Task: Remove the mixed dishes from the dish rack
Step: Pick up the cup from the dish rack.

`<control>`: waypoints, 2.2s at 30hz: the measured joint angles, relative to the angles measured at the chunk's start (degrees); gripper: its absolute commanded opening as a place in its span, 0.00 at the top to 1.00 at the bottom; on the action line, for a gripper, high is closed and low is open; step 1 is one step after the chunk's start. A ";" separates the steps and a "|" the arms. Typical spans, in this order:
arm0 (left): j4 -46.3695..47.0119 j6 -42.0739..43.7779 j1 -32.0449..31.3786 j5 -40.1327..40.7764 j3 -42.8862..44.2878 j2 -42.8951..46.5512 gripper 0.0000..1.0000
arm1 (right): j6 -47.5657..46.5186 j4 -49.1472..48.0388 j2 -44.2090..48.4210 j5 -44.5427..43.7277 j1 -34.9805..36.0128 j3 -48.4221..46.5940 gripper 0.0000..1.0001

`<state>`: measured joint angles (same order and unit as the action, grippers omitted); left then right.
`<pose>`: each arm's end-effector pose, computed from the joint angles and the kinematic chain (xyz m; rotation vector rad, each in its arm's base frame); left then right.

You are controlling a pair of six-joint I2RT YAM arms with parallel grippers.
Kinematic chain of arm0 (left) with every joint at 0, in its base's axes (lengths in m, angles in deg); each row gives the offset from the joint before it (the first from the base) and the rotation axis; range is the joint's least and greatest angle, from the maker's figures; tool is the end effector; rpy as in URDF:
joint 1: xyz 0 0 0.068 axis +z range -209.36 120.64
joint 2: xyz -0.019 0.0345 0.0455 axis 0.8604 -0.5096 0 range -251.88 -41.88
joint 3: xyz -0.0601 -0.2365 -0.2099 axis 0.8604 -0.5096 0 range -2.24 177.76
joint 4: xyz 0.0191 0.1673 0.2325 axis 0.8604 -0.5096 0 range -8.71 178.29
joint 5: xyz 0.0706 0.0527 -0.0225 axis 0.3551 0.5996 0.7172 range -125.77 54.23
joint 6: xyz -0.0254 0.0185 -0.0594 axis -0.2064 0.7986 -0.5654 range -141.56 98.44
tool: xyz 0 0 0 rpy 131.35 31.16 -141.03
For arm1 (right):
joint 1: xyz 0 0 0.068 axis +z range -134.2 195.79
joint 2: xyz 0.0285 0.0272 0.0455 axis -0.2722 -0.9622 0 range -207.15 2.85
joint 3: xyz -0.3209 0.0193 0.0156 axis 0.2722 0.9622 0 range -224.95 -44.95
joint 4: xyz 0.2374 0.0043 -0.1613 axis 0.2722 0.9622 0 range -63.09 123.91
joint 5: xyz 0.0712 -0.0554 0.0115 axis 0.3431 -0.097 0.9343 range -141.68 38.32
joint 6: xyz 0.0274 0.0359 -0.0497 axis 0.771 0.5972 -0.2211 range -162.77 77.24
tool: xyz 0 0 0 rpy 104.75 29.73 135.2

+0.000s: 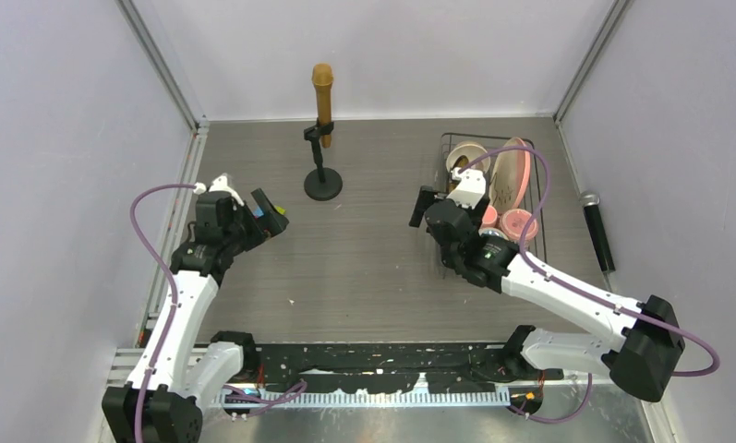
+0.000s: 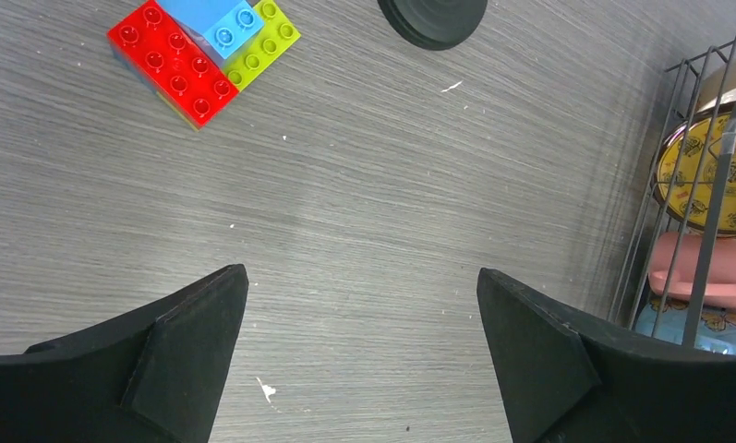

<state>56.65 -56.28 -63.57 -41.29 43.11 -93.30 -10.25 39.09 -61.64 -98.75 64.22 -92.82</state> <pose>0.2007 -0.0199 0.3122 -0.5451 2.2018 -0.4739 0.2015 0.1680 0.3237 0.2155 1.8940 0.0970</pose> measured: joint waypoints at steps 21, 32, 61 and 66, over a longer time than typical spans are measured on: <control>-1.14 0.20 0.00 0.63 0.17 -2.60 0.01 | -0.63 20.65 4.55 -1.57 -15.02 -10.29 0.05; 1.53 0.22 0.00 -1.27 -1.25 -4.66 0.01 | 8.66 41.18 4.37 6.43 -16.87 -14.71 0.01; 2.82 0.39 0.00 -3.87 -1.84 -7.80 0.01 | 29.77 48.68 -3.06 11.93 -21.42 -11.10 0.01; 3.13 0.39 0.00 -4.07 -2.14 -7.80 0.01 | 29.75 47.56 -3.91 13.42 -22.51 -10.36 0.01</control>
<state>59.77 -55.88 -63.57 -45.35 40.96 -101.10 19.49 86.66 -65.55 -85.33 41.71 -103.18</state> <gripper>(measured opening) 0.987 0.993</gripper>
